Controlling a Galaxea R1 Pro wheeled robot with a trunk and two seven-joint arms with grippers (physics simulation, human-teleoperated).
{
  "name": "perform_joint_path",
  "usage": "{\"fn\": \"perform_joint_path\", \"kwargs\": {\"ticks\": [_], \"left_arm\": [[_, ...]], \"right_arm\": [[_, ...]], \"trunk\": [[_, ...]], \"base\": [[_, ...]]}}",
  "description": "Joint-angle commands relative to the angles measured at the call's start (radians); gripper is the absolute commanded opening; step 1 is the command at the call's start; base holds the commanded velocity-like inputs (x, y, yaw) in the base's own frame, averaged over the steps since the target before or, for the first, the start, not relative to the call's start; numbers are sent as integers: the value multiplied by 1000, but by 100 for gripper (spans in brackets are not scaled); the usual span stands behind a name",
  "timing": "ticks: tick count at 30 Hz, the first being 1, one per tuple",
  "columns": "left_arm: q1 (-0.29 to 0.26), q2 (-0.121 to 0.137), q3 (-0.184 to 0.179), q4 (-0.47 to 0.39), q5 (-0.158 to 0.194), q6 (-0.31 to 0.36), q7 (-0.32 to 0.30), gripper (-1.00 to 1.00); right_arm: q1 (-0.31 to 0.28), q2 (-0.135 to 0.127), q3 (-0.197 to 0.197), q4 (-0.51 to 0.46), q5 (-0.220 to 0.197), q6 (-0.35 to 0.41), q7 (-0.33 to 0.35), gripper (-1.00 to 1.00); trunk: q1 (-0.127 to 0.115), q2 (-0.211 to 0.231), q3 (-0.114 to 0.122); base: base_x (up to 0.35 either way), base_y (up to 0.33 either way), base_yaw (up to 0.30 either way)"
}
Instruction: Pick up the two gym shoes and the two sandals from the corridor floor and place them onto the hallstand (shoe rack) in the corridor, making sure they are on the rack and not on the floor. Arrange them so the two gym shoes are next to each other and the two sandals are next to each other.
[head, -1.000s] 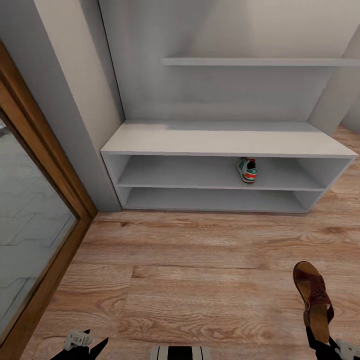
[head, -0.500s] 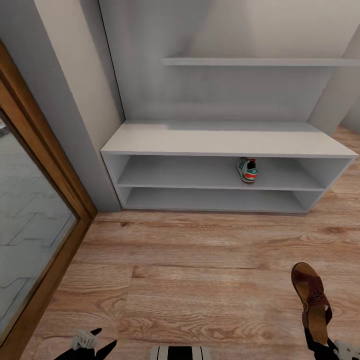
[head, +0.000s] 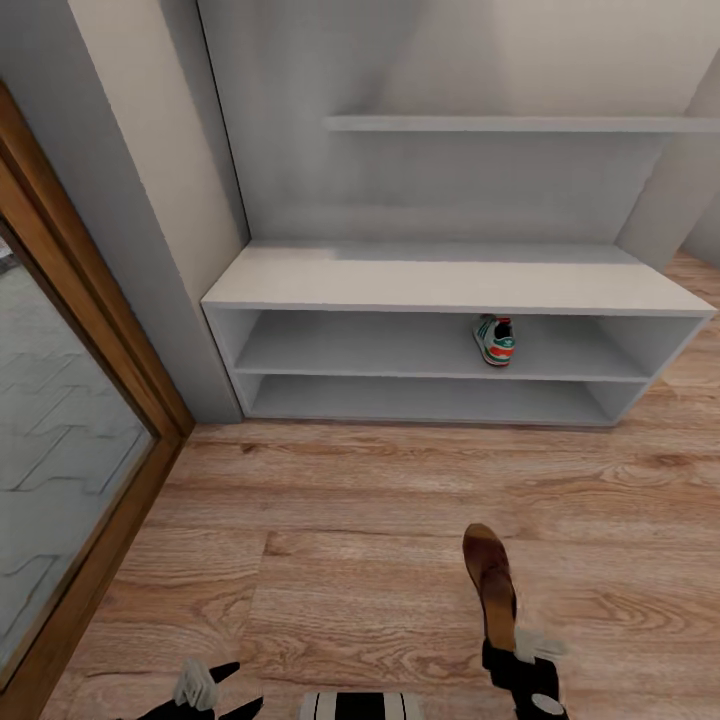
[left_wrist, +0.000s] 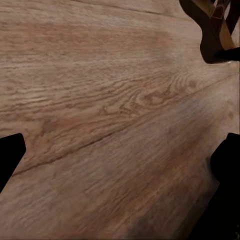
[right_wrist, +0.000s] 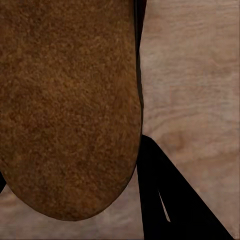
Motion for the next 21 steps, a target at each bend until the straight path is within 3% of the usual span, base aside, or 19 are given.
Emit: {"fn": "perform_joint_path", "kwargs": {"ticks": [1,3,6,9,11,13,14,21], "left_arm": [[-1,2,0,1,0,-5,-32,100],[-3,4,2,0,-1,-4,-87,100],[-5,10,6,0,-1,1,-156,100],[-7,24,8,1,4,6,-192,100],[-21,40,19,1,8,20,-210,100],[-38,45,29,2,9,45,-217,100],[-60,44,36,2,3,121,-221,100],[-53,49,31,-9,-1,132,-226,100]], "right_arm": [[-15,37,2,-43,11,67,-20,-100],[-39,82,21,-102,16,164,-39,-100],[-86,122,55,-157,18,280,-51,-100],[-145,122,85,-183,18,370,-60,-100],[-219,122,102,-191,17,432,-91,-100],[-252,122,106,-193,16,447,-133,-100],[-334,122,110,-194,12,462,-259,-100],[-379,122,112,-201,11,466,-284,-100]], "trunk": [[0,0,-1],[0,0,-1],[0,0,-1],[0,0,-1],[0,0,-1],[0,0,-1],[0,0,-1],[0,0,-1]], "base": [[0,0,0],[0,0,0],[0,0,0],[0,0,0],[0,0,0],[0,0,0],[0,0,0],[0,0,0]]}}
